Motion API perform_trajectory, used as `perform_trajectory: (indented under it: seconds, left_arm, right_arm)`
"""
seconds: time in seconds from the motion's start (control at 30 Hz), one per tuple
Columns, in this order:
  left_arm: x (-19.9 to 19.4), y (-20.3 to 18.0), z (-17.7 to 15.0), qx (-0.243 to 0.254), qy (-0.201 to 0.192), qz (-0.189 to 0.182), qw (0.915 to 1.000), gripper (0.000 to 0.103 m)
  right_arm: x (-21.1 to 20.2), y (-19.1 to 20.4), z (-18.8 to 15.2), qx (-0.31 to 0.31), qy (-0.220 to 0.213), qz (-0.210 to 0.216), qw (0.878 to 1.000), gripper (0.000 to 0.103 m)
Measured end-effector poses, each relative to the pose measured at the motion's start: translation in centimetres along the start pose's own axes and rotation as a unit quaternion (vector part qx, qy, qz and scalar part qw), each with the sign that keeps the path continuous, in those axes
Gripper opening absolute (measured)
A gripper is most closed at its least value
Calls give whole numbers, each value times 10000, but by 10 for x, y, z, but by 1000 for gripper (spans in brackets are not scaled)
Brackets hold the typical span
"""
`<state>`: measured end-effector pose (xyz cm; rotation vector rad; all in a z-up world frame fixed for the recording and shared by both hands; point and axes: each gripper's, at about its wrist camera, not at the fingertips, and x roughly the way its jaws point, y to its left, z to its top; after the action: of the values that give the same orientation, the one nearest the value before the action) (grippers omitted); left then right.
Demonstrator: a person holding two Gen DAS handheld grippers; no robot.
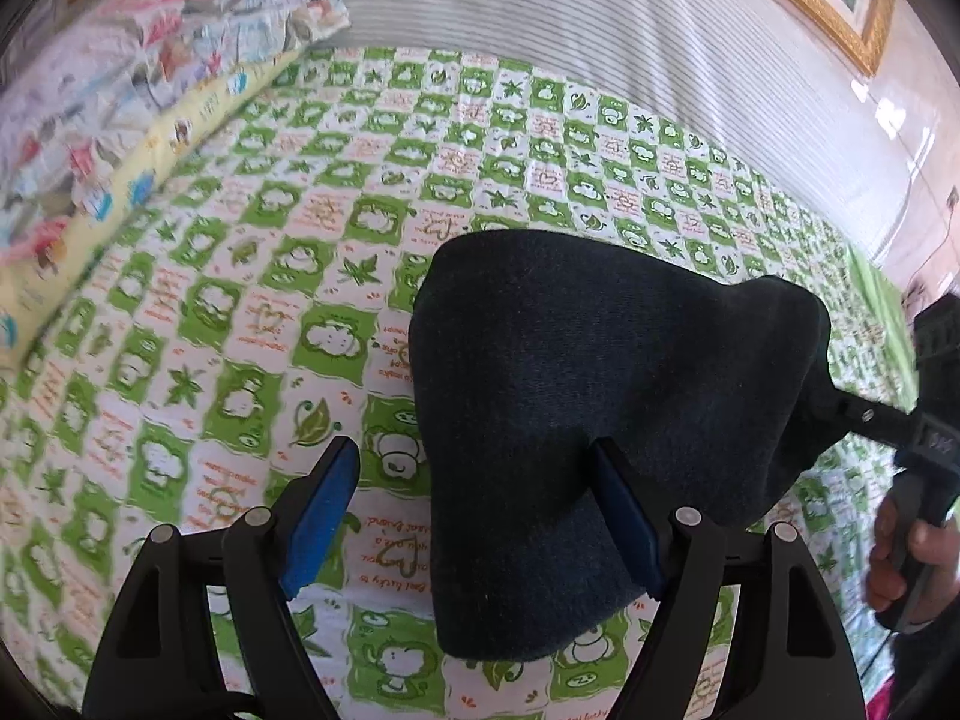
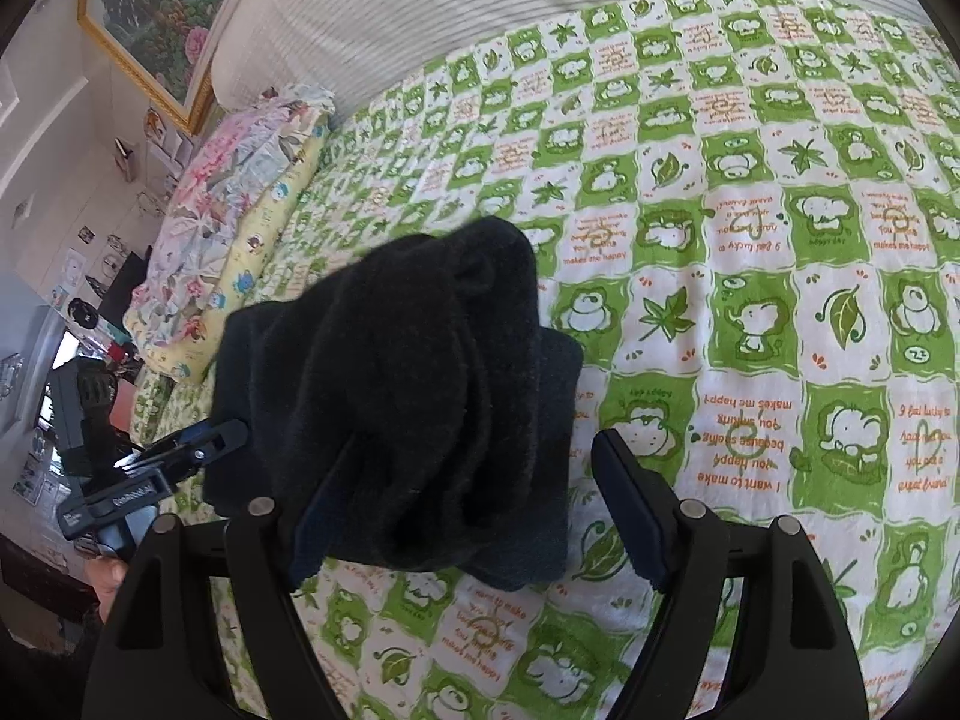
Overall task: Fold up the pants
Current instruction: 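Open both grippers and release the folded navy pants bundle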
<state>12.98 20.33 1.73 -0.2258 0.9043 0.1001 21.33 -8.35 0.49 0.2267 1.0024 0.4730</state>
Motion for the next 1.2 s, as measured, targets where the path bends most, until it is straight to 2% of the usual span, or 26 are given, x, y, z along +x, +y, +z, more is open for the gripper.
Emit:
perform_trajectory:
  seconds: [0.2, 0.33, 0.43, 0.5, 0.6, 0.8, 0.93, 1.0, 1.1, 1.2]
  left_arm:
    - [-26, -11, -8, 234, -354, 225, 9988, 83]
    - [-35, -21, -13, 431, -411, 495, 9970, 83]
    - [-40, -24, -15, 468, -419, 486, 9968, 83]
    - [-44, -24, -19, 415, -430, 348, 9976, 83]
    - [-49, -25, -23, 413, -489, 386, 9972, 83]
    - [-61, -35, -29, 545, -739, 762, 9929, 83]
    - [-65, -31, -36, 432, -855, 627, 9934, 83]
    - [-64, -28, -37, 351, -770, 437, 9955, 83]
    - [-61, -29, -40, 360, -571, 440, 9968, 83]
    - [-63, -35, -44, 514, -596, 547, 9954, 83]
  right_arm:
    - [-13, 14, -3, -124, -96, 70, 9999, 79]
    - [-20, 21, -7, -262, -143, 35, 9995, 81]
    - [-25, 27, -12, -390, -165, 52, 9991, 84]
    - [-28, 32, -16, -504, -176, 23, 9986, 84]
    - [-32, 38, -19, -673, -172, -21, 9976, 84]
    - [-39, 46, -25, -881, -251, -66, 9958, 84]
    - [-42, 49, -28, -956, -260, -104, 9950, 84]
    - [-43, 52, -30, -1012, -242, -143, 9945, 84]
    - [-44, 55, -32, -1100, -217, -180, 9935, 84]
    - [-44, 58, -33, -1142, -210, -164, 9931, 84]
